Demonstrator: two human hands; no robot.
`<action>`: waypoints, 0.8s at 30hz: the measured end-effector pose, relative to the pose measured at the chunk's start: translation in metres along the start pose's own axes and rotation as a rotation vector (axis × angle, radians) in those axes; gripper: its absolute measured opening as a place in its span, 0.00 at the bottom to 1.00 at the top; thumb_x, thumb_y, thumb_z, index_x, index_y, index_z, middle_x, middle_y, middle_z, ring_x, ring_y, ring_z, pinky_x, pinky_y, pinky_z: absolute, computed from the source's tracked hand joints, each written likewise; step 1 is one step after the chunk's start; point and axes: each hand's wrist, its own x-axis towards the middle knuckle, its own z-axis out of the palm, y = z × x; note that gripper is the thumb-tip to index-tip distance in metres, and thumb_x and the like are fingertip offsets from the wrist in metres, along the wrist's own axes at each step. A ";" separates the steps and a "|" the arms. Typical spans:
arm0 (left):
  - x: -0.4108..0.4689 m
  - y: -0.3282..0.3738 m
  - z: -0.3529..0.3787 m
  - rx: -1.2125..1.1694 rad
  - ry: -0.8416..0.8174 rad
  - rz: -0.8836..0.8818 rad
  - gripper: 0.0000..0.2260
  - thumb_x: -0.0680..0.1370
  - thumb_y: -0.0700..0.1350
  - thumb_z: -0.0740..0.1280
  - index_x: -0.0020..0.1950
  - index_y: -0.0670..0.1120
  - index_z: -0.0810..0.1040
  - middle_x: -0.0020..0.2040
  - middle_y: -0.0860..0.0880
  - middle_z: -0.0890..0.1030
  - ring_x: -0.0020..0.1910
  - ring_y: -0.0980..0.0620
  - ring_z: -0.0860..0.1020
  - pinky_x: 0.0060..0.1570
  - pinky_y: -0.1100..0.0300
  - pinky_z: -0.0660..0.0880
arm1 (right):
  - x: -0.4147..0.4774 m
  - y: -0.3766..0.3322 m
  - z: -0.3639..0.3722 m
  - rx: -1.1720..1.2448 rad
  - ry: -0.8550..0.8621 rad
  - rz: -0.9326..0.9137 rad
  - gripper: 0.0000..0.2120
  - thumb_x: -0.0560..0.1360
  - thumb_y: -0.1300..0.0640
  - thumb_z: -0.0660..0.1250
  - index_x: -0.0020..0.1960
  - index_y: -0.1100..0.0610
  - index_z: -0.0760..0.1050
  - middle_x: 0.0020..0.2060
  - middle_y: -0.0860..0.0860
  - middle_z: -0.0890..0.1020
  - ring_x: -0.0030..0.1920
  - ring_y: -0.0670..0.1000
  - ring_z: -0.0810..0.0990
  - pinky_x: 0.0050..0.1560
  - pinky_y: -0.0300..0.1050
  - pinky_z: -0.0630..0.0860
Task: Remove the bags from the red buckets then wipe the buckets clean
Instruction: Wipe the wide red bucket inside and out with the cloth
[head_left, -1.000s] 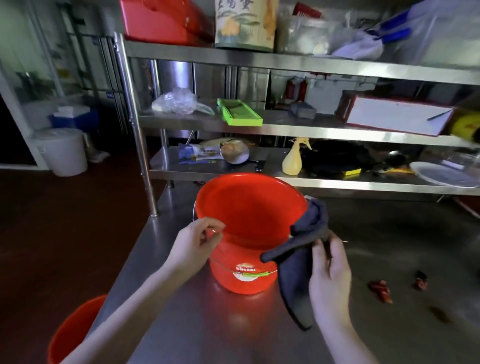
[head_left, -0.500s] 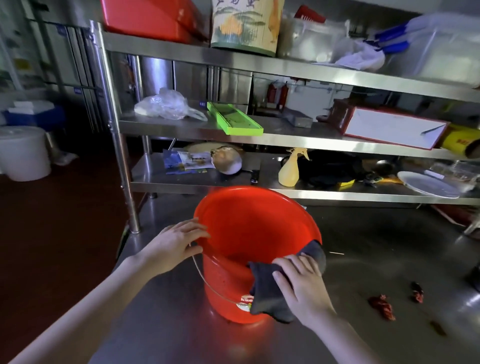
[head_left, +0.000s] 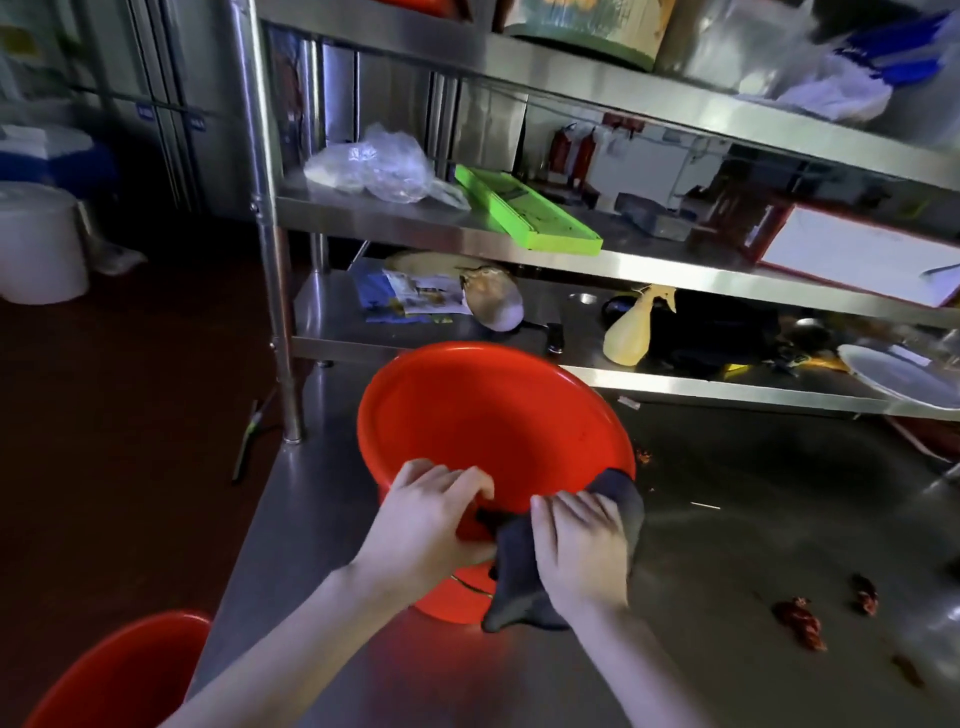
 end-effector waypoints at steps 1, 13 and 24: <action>-0.003 -0.010 -0.007 0.009 -0.014 0.002 0.20 0.66 0.63 0.70 0.50 0.52 0.78 0.43 0.58 0.80 0.45 0.54 0.78 0.58 0.55 0.68 | 0.004 0.005 0.000 0.040 -0.015 -0.032 0.20 0.80 0.54 0.57 0.31 0.55 0.73 0.27 0.49 0.74 0.32 0.55 0.75 0.40 0.51 0.72; -0.021 -0.058 -0.042 0.128 -0.145 -0.055 0.16 0.77 0.54 0.67 0.62 0.50 0.79 0.59 0.53 0.80 0.65 0.52 0.73 0.75 0.48 0.53 | 0.049 0.088 0.002 0.190 -0.296 -0.070 0.18 0.80 0.58 0.56 0.43 0.64 0.82 0.41 0.55 0.84 0.47 0.58 0.80 0.65 0.50 0.68; -0.016 0.006 -0.006 0.222 0.022 -0.085 0.12 0.63 0.52 0.76 0.43 0.49 0.83 0.36 0.57 0.81 0.39 0.50 0.78 0.55 0.53 0.70 | 0.014 -0.020 0.002 0.032 -0.139 -0.098 0.19 0.78 0.55 0.59 0.29 0.54 0.73 0.26 0.49 0.75 0.30 0.55 0.76 0.36 0.50 0.72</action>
